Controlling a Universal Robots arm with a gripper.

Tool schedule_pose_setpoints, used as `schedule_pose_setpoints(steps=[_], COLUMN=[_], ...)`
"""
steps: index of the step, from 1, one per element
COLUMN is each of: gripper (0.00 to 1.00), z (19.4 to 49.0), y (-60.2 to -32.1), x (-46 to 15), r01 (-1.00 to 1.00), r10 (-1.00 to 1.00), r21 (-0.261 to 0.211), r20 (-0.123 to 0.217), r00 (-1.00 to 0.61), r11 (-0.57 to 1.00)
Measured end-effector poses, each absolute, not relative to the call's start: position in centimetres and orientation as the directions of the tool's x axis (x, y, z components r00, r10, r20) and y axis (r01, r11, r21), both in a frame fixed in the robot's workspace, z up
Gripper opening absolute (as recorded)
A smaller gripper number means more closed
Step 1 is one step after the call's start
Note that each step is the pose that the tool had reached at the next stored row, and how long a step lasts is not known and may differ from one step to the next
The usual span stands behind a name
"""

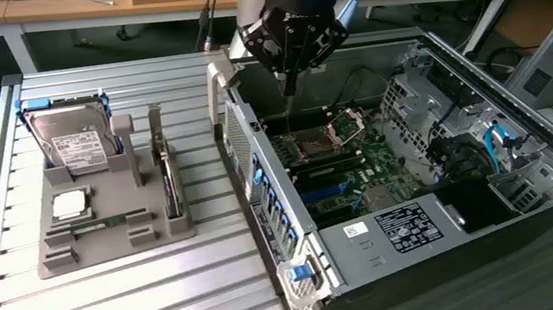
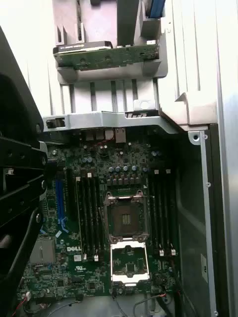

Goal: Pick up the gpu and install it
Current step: 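Reach for the gpu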

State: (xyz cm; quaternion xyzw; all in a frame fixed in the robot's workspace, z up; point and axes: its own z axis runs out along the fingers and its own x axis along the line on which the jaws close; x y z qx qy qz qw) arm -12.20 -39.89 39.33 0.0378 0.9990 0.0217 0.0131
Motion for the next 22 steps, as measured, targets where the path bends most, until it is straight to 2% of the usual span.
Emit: schedule_pose_setpoints(steps=[22], gripper=[0.1], z=[39.3], y=[-39.9], x=[-15.5], r01=[0.075], r10=[0.076], r21=[0.044], r20=[-0.024], r00=[-0.997], r11=[0.996])
